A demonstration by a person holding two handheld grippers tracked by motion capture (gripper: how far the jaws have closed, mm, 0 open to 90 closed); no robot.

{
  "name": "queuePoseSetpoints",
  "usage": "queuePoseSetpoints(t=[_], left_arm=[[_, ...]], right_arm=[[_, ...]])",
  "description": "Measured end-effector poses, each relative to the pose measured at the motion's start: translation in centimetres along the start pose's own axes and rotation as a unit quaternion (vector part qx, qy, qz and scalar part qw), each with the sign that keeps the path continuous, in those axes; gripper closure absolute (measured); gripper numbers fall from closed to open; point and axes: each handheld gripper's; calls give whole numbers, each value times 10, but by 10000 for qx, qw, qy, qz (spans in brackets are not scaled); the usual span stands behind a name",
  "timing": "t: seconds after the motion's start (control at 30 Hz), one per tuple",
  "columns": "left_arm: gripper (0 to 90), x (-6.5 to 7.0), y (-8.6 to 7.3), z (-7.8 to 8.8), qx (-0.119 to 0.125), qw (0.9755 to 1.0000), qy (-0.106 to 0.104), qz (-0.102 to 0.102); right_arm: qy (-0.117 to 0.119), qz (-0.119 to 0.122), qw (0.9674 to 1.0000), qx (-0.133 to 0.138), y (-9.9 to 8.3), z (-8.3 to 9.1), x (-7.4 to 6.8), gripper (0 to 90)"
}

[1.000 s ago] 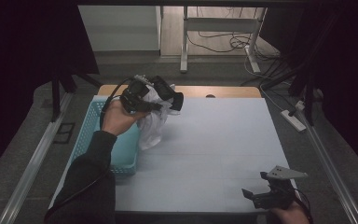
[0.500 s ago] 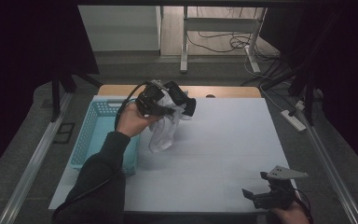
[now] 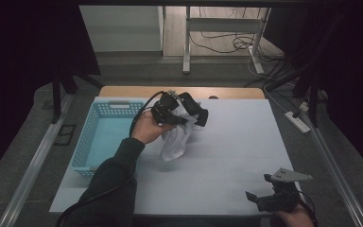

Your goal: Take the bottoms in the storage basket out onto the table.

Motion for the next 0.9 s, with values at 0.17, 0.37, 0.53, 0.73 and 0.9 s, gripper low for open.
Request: queuePoseSetpoints(t=[0.17, 0.37, 0.53, 0.73, 0.9], left_arm=[[769, 2, -4, -20, -121, 9999, -27, 5], [765, 0, -10, -40, -250, 9997, -53, 55], [765, 2, -14, -51, -336, 9994, -32, 9], [764, 2, -18, -62, -318, 9994, -97, 44], [762, 0, -22, -72, -323, 9991, -218, 180]], right_arm=[[5, 1, 10000, 1, 0, 0, 0, 13], [8, -6, 10000, 1, 0, 0, 0, 13], [11, -3, 10000, -3, 0, 0, 0, 13], [13, 12, 10000, -11, 0, 0, 0, 13], [8, 7, 10000, -18, 0, 0, 0, 14]])
Point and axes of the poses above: each handheld gripper's, and its own axes: z roughly backward along the jaws, y roughly out of its top, x roughly to its right, and after that the axes turned 3 degrees about x, right-handed
